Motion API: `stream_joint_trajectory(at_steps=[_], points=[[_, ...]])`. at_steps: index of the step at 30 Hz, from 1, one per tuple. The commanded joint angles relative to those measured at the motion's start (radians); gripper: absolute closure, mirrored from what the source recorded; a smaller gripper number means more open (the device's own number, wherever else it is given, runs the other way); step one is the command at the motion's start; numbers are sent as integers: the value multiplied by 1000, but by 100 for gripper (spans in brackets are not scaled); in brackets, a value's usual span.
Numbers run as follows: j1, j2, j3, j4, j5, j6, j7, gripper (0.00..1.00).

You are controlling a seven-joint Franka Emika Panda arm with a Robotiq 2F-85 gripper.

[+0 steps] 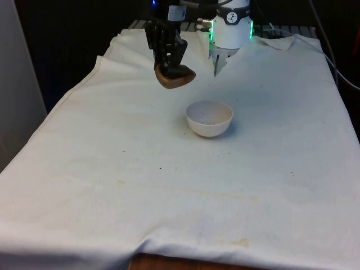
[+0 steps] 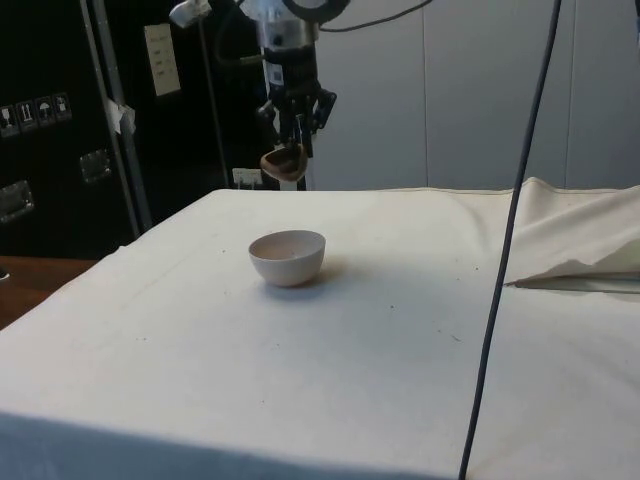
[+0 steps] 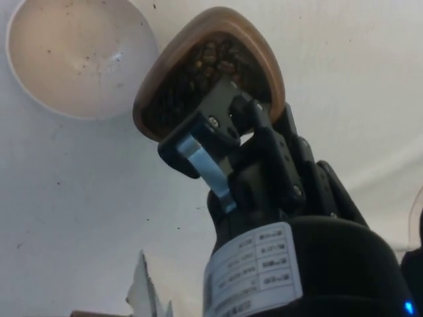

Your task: Pour the coffee beans from the cup into the bowl.

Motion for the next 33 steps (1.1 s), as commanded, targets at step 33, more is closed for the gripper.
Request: stream_joint_trajectory(at_steps=[33], points=[[44,-59,36,-101,-328,126,364,94]])
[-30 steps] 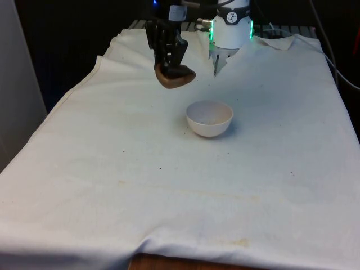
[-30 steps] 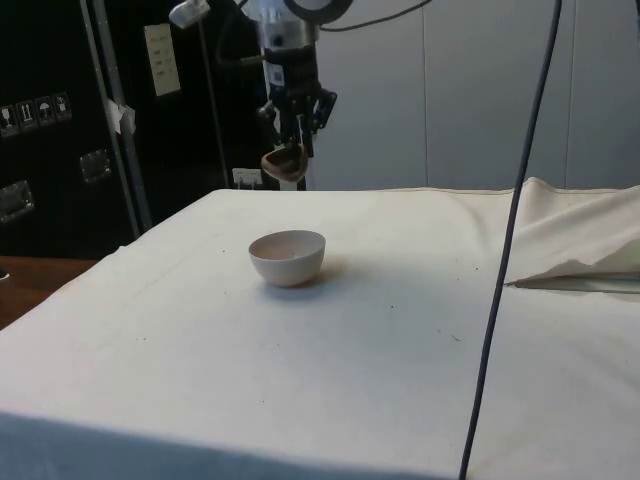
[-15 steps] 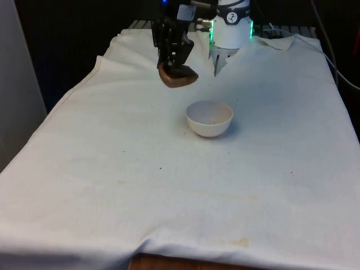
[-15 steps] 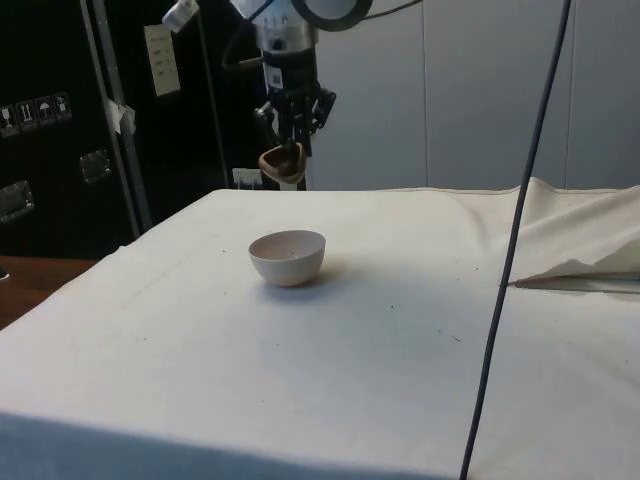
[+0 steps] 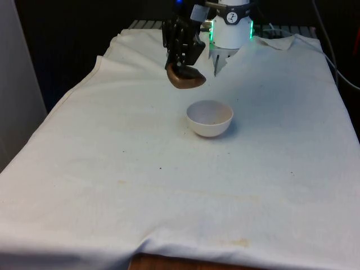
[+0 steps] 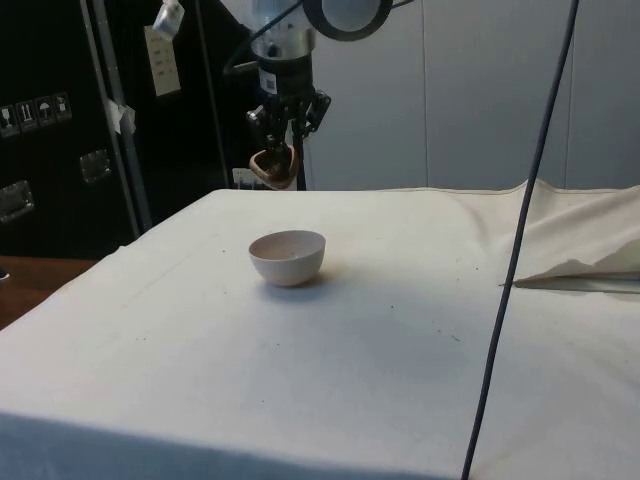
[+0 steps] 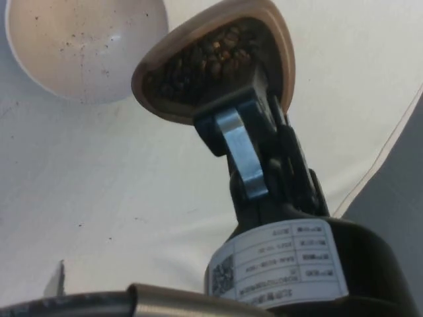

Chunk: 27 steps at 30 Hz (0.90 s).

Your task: Pour the coffee beans from the cup into the bowl.

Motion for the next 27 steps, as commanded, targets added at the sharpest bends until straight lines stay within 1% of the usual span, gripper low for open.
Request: stream_joint_trajectory(at_steps=[1,2,6,7,8,9,10,16,18,19,20,22,23,24,25,27], points=[[3,-1,4,-4,-22,6,25,94],[9,-11,0,-12,-50,21,55,94],[11,-12,9,-23,-88,34,102,94],[12,-14,12,-31,-107,43,126,94],[13,-15,14,-36,-117,46,138,94],[7,-5,18,-21,-78,23,96,94],[13,-16,16,-40,-127,50,150,94],[16,-25,30,-64,-189,64,223,94],[16,-28,37,-72,-219,68,257,94],[11,-19,44,-68,-188,55,225,94],[17,-29,40,-75,-230,70,269,94],[17,-30,45,-79,-250,72,292,94],[17,-31,50,-81,-272,73,318,94],[17,-31,50,-81,-272,73,318,94],[17,-32,56,-82,-293,73,342,94],[18,-34,62,-85,-314,73,366,94]])
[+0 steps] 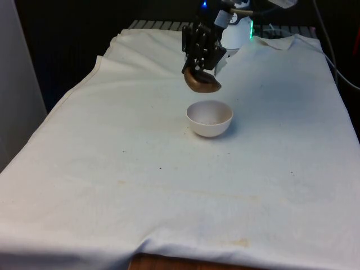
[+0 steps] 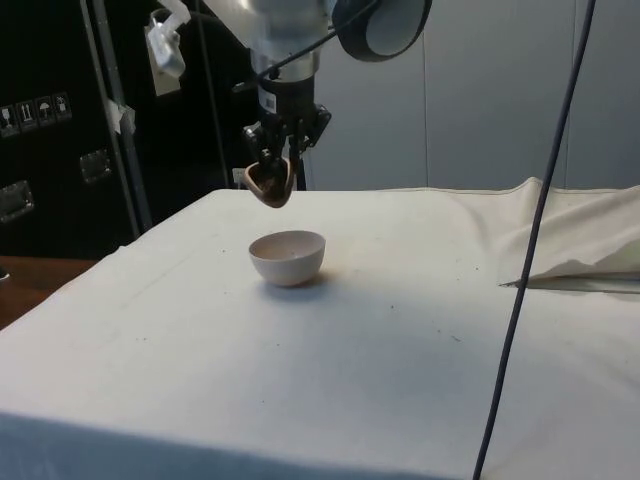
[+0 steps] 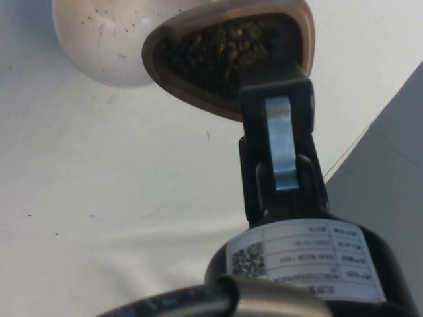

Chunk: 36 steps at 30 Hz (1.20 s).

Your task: Pour the coffee beans from the cup into the bowl.

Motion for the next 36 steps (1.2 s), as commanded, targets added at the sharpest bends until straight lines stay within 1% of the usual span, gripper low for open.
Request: stream_joint_trajectory(at_steps=[1,2,4,5,9,10,11,12,14,15,19,20,21,22,26,27,28,29,30,31,36], points=[[0,0,3,-1,-10,0,12,94],[6,-12,-2,-6,-50,11,54,94],[6,-14,4,-9,-71,10,77,94],[5,-17,10,-12,-90,9,99,94],[6,-23,20,-18,-128,6,143,94],[0,-12,27,-16,-103,0,117,94],[6,-25,23,-20,-138,5,155,94],[6,-28,29,-24,-158,4,177,94],[6,-29,32,-26,-167,3,187,94],[7,-32,38,-29,-189,1,212,94],[7,-37,50,-35,-232,-3,261,94],[1,-24,53,-32,-201,-2,228,94],[6,-38,53,-36,-242,-4,273,94],[7,-39,60,-39,-264,-6,300,94],[6,-39,73,-45,-309,-11,352,94],[5,-39,78,-48,-333,-15,379,94],[1,-29,80,-46,-307,-15,352,94],[5,-39,79,-49,-345,-18,392,94],[5,-39,79,-49,-345,-18,392,94],[5,-39,82,-51,-369,-23,417,94],[5,-42,89,-56,-428,-41,476,94]])
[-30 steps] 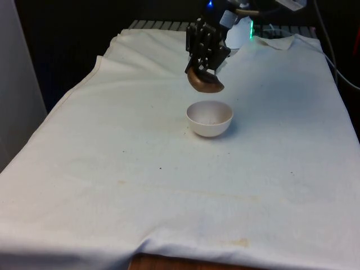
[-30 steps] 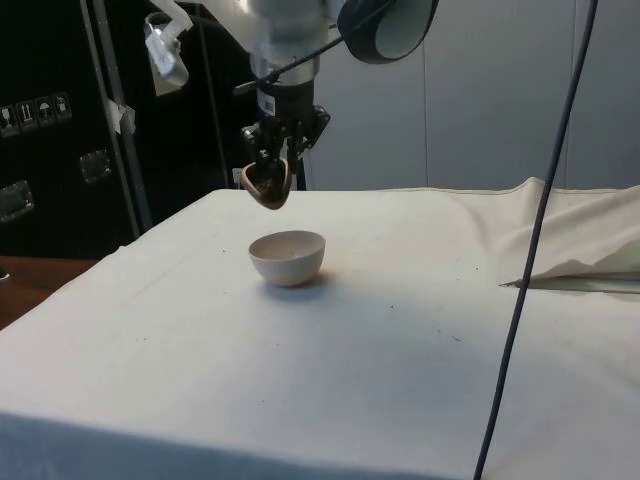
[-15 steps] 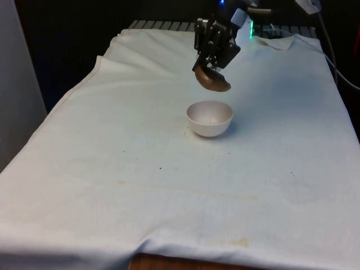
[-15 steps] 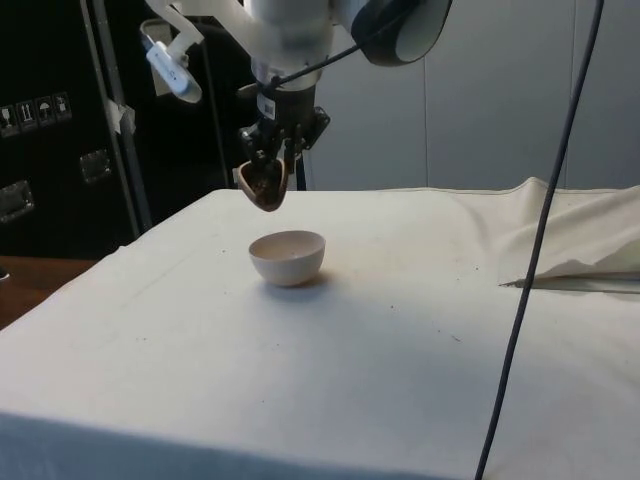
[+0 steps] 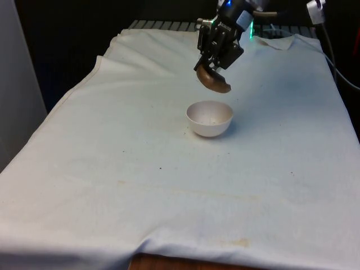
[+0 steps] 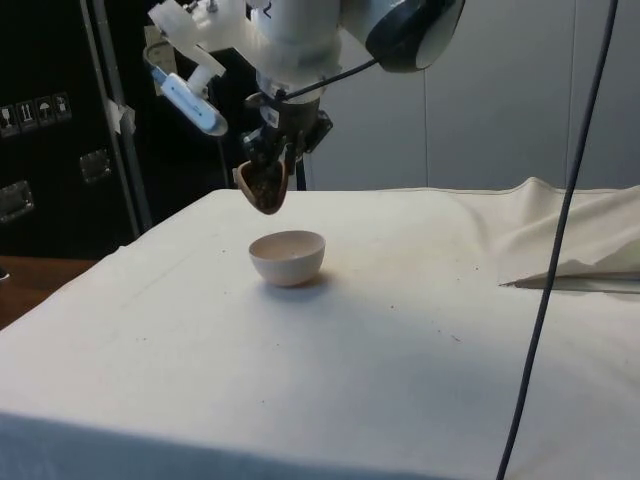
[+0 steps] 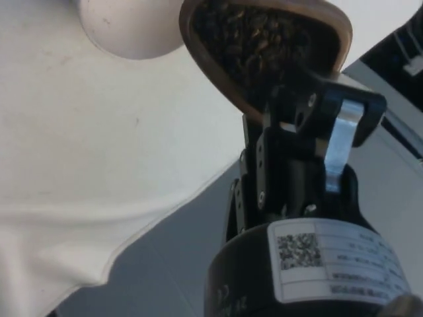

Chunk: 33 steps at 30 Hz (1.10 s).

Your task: Pour the coffee beans from the cup into the bowl.

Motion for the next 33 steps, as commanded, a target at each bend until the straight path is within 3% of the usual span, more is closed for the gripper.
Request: stream_joint_trajectory(at_steps=[1,10,11,12,18,19,23,27,28,33], points=[[3,-14,-1,-5,-32,-5,30,94],[3,-27,8,-21,-117,-43,104,94],[0,-18,10,-18,-100,-43,87,94],[3,-32,11,-25,-136,-54,120,94],[3,-36,22,-34,-205,-93,184,94],[0,-28,22,-32,-184,-91,164,94],[2,-30,27,-33,-239,-111,220,94],[3,-26,29,-33,-266,-126,247,94],[0,-24,28,-33,-247,-124,227,94],[4,-25,41,-41,-311,-158,302,94]])
